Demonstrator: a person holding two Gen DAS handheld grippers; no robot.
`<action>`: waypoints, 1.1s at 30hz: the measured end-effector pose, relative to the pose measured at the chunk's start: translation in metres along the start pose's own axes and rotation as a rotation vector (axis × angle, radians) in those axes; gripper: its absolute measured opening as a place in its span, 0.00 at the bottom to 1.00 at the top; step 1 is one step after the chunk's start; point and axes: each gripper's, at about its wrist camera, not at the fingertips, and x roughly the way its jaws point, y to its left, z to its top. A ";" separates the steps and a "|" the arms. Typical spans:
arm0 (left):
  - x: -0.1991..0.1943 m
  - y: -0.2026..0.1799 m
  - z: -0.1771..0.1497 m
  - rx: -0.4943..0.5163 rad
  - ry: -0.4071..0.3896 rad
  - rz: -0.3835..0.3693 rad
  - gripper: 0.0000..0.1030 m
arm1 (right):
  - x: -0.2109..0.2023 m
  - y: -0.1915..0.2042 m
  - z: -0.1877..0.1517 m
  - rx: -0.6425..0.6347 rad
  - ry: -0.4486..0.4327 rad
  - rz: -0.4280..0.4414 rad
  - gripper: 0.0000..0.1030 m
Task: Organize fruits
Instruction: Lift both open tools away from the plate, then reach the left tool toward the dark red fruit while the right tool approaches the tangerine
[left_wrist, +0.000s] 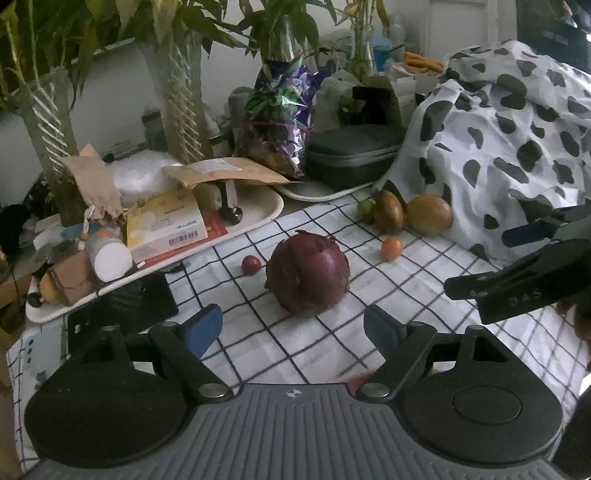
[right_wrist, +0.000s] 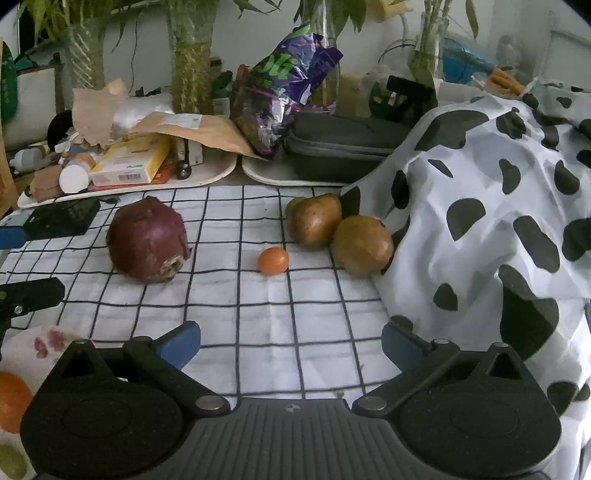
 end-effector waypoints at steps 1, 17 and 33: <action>0.003 0.001 0.002 -0.005 0.000 -0.014 0.82 | 0.001 0.000 0.002 -0.004 -0.003 -0.005 1.00; 0.063 0.017 0.022 -0.072 0.047 -0.131 0.82 | 0.033 -0.004 0.023 -0.027 0.002 -0.014 1.00; 0.110 0.030 0.032 -0.168 0.093 -0.217 0.81 | 0.062 -0.005 0.039 -0.045 0.044 0.032 1.00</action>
